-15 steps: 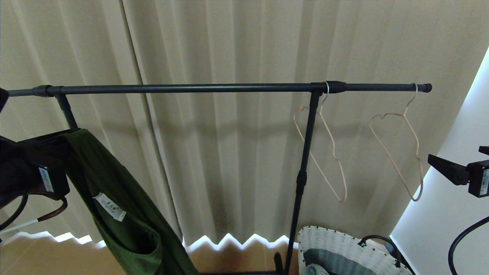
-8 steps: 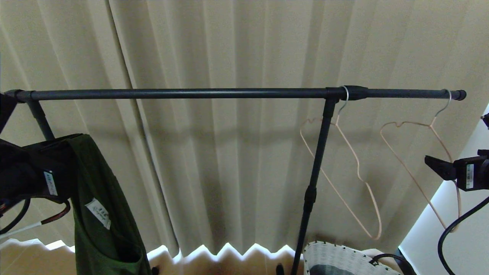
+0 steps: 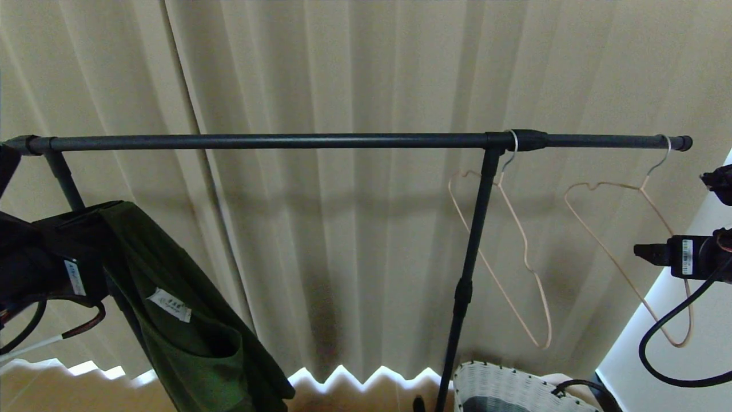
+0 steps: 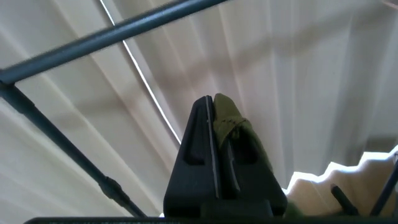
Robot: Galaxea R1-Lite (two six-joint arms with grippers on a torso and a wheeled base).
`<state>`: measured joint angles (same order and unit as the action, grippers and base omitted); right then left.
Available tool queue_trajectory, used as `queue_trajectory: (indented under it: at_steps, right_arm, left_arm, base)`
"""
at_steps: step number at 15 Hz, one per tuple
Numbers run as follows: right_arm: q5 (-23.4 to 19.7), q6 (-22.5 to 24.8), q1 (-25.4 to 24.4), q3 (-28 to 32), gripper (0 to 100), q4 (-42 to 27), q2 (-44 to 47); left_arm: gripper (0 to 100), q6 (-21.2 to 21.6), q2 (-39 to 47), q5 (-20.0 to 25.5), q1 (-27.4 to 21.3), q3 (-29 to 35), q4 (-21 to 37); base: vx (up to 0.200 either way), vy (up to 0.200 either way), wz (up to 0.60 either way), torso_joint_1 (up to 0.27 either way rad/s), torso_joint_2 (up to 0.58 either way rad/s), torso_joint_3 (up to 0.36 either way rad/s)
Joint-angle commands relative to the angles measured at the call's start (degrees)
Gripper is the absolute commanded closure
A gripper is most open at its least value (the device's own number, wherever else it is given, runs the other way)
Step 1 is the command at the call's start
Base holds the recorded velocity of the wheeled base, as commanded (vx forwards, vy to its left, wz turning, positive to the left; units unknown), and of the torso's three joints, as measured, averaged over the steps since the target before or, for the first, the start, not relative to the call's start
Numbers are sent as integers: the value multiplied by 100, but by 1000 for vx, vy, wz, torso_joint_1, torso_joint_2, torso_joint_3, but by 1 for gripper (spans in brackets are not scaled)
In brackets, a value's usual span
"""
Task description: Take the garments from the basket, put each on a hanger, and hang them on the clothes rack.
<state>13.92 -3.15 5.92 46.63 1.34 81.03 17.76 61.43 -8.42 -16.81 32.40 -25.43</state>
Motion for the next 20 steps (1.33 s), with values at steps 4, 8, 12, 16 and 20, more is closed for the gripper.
queue_trajectory:
  at_steps: [4, 8, 12, 16, 20]
  right_arm:
    - [-3, -11, -4, 30, 0, 15, 220]
    - [-3, -11, -48, 22, 0, 50, 326]
    - [14, 7, -21, 101, 100, 50, 484]
    - [-39, 16, 32, 118, 100, 42, 378]
    - [-56, 33, 32, 118, 100, 103, 255]
  left_arm:
    - [100, -1, -26, -1, -6, -50, -6]
    - [100, -1, -34, -1, -6, -50, -6]
    - [100, -1, -34, -1, 2, -76, -6]
    - [100, 8, -26, -1, -6, -94, -6]
    - [100, 26, -34, -1, -6, -103, -6]
  base:
    - [0, 0, 0, 0, 0, 0]
    - [0, 0, 0, 0, 0, 0]
    - [0, 0, 0, 0, 0, 0]
    - [0, 0, 0, 0, 0, 0]
    - [0, 0, 0, 0, 0, 0]
